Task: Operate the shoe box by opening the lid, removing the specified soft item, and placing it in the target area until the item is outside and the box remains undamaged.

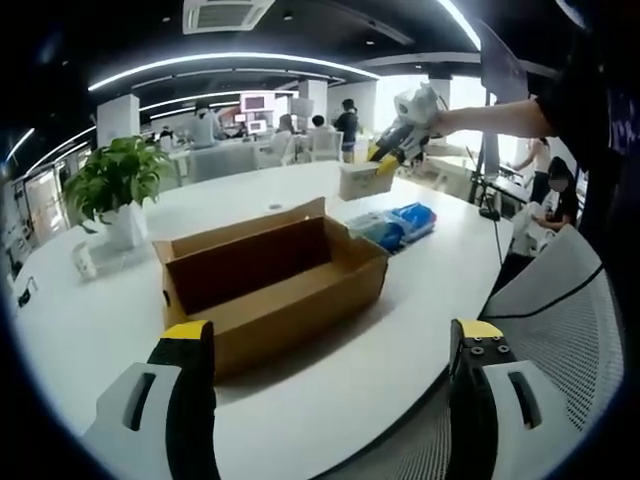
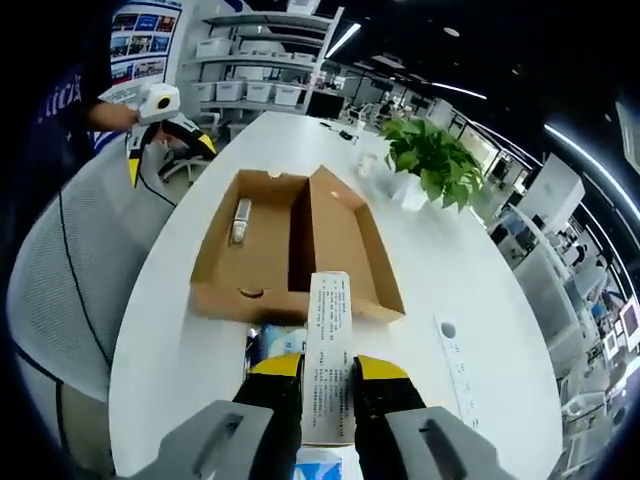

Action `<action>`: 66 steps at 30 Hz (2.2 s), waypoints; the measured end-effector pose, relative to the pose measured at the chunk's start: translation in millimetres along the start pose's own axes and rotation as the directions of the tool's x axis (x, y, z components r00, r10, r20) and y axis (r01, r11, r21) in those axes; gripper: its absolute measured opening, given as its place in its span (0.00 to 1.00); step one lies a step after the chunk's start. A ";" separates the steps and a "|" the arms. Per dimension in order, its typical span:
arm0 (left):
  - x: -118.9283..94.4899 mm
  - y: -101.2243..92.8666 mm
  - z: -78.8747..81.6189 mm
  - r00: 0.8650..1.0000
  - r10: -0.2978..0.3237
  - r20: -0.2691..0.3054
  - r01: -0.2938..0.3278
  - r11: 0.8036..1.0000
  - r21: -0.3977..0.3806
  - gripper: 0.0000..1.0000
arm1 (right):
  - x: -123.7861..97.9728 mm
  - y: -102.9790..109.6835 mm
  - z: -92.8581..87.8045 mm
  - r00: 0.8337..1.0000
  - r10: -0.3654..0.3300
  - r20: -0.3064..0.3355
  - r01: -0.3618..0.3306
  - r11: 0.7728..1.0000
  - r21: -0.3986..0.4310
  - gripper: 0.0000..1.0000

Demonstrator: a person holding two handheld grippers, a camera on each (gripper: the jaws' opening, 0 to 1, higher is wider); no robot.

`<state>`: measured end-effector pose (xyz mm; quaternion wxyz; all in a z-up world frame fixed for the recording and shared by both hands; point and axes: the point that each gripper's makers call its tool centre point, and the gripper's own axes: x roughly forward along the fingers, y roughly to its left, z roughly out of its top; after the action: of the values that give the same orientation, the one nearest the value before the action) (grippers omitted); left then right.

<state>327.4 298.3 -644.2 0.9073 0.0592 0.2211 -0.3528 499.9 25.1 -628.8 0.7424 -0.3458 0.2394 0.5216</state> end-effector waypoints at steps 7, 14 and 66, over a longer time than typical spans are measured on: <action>1.2 -5.7 -1.7 1.000 -0.023 -0.008 0.023 1.000 0.008 0.98 | 5.4 -8.0 -18.0 1.000 -0.011 -0.029 0.011 1.000 0.003 0.14; 2.5 -7.5 -6.6 0.999 -0.031 -0.034 0.031 1.000 0.006 0.98 | 11.3 -13.7 -36.3 0.999 -0.018 -0.043 0.018 1.000 0.015 0.14; 7.6 -11.5 -23.7 0.991 -0.052 -0.120 0.052 0.999 -0.006 0.96 | 11.9 -34.6 -164.1 0.952 0.007 -0.307 0.008 0.999 0.047 0.15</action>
<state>316.1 291.3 -668.2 0.8829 0.0735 0.2773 -0.3718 537.3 -100.4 -734.3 0.7042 -0.4049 0.3643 0.4555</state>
